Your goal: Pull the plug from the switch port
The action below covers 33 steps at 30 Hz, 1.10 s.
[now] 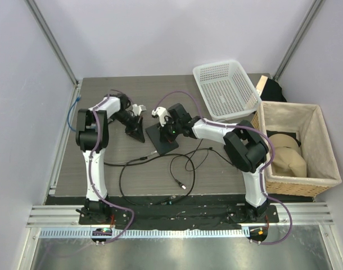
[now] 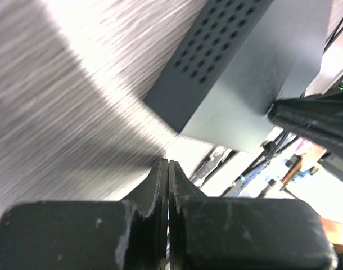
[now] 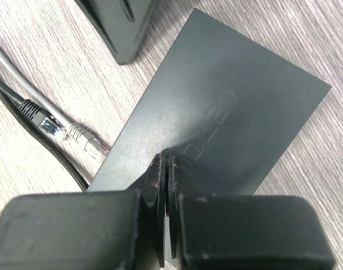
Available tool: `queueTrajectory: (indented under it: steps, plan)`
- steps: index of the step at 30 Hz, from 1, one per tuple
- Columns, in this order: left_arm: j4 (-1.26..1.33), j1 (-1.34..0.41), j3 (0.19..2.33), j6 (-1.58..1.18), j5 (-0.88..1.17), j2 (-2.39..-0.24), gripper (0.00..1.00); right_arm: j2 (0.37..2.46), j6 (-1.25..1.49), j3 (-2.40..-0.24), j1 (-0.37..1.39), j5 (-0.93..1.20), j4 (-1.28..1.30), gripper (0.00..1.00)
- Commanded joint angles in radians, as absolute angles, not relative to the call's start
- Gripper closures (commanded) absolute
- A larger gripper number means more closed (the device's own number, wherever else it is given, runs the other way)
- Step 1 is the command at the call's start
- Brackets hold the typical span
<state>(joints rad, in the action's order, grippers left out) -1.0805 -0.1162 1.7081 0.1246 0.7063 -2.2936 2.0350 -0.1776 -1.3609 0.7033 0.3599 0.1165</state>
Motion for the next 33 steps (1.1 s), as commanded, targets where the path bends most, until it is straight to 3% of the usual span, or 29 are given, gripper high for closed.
queueTrajectory:
  steps: [1,4,9,11,13,14,33]
  plan:
    - [-1.08,-0.087,1.658,0.181,0.614,-2.255,1.0,2.083,-0.209,-1.287,0.704,0.264,0.268,0.98]
    - [-1.066,-0.083,1.618,0.198,0.676,-2.17,1.0,2.079,-0.207,-1.289,0.704,0.262,0.268,0.98]
    - [-0.937,-0.098,1.447,0.307,0.658,-1.964,0.29,2.074,-0.207,-1.305,0.7,0.261,0.275,0.96]
    - [-0.922,-0.106,1.393,0.379,0.644,-1.899,0.18,2.065,-0.199,-1.321,0.695,0.261,0.275,0.94]
    - [-0.945,-0.118,1.376,0.449,0.609,-1.882,0.14,2.046,-0.195,-1.338,0.684,0.261,0.278,0.94]
    - [-0.96,-0.124,1.37,0.472,0.589,-1.873,0.02,2.04,-0.195,-1.342,0.68,0.261,0.281,0.94]
    - [-0.687,-0.434,0.967,0.709,0.151,-1.694,0.0,1.865,-0.17,-1.531,0.394,0.227,0.334,0.89]
